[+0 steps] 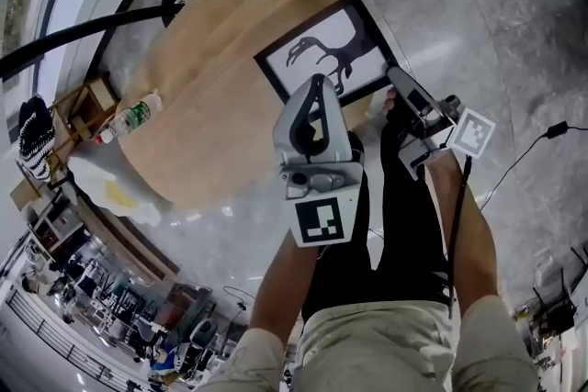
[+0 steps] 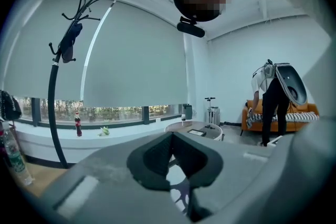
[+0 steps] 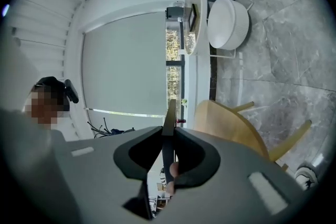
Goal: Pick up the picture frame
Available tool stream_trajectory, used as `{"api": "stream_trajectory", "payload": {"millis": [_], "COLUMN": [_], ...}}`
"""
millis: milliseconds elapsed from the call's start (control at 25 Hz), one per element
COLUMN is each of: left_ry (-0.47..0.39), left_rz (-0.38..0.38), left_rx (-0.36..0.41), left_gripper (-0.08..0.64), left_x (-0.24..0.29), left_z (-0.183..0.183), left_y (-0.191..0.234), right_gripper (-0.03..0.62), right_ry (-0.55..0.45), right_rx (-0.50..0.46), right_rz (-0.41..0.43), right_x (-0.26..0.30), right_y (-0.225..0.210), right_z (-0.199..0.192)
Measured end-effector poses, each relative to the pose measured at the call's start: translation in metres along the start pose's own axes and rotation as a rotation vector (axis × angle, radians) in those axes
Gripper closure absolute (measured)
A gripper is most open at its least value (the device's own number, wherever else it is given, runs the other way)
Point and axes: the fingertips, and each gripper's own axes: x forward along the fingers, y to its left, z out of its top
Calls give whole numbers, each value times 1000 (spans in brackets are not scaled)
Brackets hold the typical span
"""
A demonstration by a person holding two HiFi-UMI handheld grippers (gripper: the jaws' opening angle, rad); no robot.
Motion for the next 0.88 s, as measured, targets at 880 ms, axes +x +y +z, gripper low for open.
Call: {"api": "stream_trajectory", "payload": {"millis": [880], "left_ry": [-75], "left_rz": [97], "left_rx": [-32], "left_gripper": [555], "left_x": [-7], "left_z": [166], "left_y": [35], "right_gripper": [517], "right_ry": [-190], "right_rx": [-239], "right_rz": [-31], "right_x": [36], "right_y": [203], "right_z": [65]}}
